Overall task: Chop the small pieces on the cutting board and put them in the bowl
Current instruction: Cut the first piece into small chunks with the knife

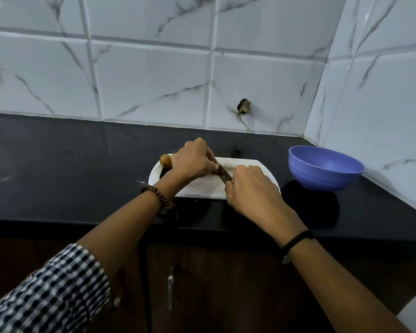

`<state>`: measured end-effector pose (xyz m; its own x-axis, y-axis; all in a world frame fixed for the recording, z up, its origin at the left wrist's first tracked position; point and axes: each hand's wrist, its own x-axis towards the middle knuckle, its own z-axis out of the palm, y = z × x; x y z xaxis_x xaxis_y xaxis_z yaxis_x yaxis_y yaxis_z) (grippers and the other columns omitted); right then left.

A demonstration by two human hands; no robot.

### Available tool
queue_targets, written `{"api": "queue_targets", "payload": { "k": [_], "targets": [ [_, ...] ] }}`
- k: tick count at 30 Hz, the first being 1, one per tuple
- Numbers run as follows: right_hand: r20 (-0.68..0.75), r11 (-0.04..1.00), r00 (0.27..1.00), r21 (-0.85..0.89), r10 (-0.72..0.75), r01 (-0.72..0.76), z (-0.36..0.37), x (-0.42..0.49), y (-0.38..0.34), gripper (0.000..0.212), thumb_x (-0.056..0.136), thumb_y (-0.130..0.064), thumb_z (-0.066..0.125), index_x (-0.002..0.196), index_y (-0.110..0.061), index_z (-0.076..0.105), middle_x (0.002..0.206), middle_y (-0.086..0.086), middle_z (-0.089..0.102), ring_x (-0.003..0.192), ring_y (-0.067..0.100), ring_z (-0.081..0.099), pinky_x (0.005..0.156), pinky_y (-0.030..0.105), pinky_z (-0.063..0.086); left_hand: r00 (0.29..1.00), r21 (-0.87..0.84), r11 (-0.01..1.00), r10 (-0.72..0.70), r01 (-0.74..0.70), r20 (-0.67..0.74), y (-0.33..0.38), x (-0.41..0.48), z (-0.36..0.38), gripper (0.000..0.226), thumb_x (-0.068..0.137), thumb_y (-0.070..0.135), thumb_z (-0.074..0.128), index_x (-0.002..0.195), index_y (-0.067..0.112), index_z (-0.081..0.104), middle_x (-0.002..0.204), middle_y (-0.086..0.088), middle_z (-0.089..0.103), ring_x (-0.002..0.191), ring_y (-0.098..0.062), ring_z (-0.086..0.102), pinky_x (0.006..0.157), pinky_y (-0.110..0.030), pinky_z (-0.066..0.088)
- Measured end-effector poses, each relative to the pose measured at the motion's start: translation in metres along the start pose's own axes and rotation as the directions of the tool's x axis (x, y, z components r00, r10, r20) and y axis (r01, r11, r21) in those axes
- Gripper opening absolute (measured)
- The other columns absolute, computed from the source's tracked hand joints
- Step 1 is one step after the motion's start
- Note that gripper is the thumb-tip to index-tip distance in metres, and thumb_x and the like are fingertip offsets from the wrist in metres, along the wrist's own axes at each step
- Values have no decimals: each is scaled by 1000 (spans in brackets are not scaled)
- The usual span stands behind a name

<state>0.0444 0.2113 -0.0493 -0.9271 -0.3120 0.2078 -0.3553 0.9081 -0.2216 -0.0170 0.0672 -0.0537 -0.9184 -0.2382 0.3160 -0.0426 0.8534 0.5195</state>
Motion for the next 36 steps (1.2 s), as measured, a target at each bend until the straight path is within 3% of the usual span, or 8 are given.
{"api": "queue_targets", "payload": {
  "k": [3,8,12,15,22,27,32,36],
  "targets": [
    [6,1000,1000,-9,1,-1,-3,-5,3,6,99,-22,47,96,-17,46,126,21,53,101,35,58,66,31,35,1000,-7,1000,-5,5,3,0,0,0,11,79,28,75,89,25,78,93,7,71,84,-12,60,52,-23,26],
    [21,999,999,-22,-34,34,-18,-16,17,27,97,-30,52,75,-16,48,89,5,53,71,23,52,60,32,41,1000,-18,1000,-6,6,31,0,-4,-4,14,82,30,74,95,25,77,96,7,68,86,-12,55,52,-24,19],
    [85,999,996,33,-29,26,-39,-30,30,26,97,-33,54,86,-14,69,80,8,65,63,21,63,61,38,58,996,-22,1000,16,-15,83,-4,0,-4,12,82,30,75,93,24,78,93,4,70,89,-15,61,55,-25,34],
    [80,994,996,106,-29,20,-52,-40,40,27,98,-34,54,88,-18,74,68,3,68,45,11,55,48,29,51,995,-32,999,41,-38,90,-7,6,1,9,85,26,73,92,21,77,94,2,71,91,-17,64,74,-39,57],
    [14,976,1000,214,28,-30,-54,-40,54,23,99,-35,54,107,-24,72,69,3,70,28,2,45,38,18,40,992,15,995,98,-99,84,1,10,2,21,90,36,67,100,20,75,101,3,64,98,-19,60,80,-39,52],
    [-4,962,999,271,39,-36,-49,-39,60,23,98,-36,55,109,-24,71,71,3,71,31,3,47,39,20,40,971,64,985,147,-162,188,12,13,-3,13,81,23,79,92,14,79,75,10,62,59,-11,53,61,-30,48],
    [5,951,999,305,49,-48,-48,-38,63,22,98,-34,56,110,-24,72,71,3,71,38,4,51,38,18,39,957,71,982,150,-172,247,19,14,-7,6,82,11,76,88,10,77,66,2,62,57,-12,59,42,-13,41],
    [-29,950,998,310,53,-41,-47,-37,65,23,98,-36,55,112,-25,71,72,3,71,40,7,53,40,22,41,958,-6,984,175,-179,229,17,15,-9,7,81,4,74,87,4,77,71,-6,72,67,-15,72,63,-23,59]
  ]
}}
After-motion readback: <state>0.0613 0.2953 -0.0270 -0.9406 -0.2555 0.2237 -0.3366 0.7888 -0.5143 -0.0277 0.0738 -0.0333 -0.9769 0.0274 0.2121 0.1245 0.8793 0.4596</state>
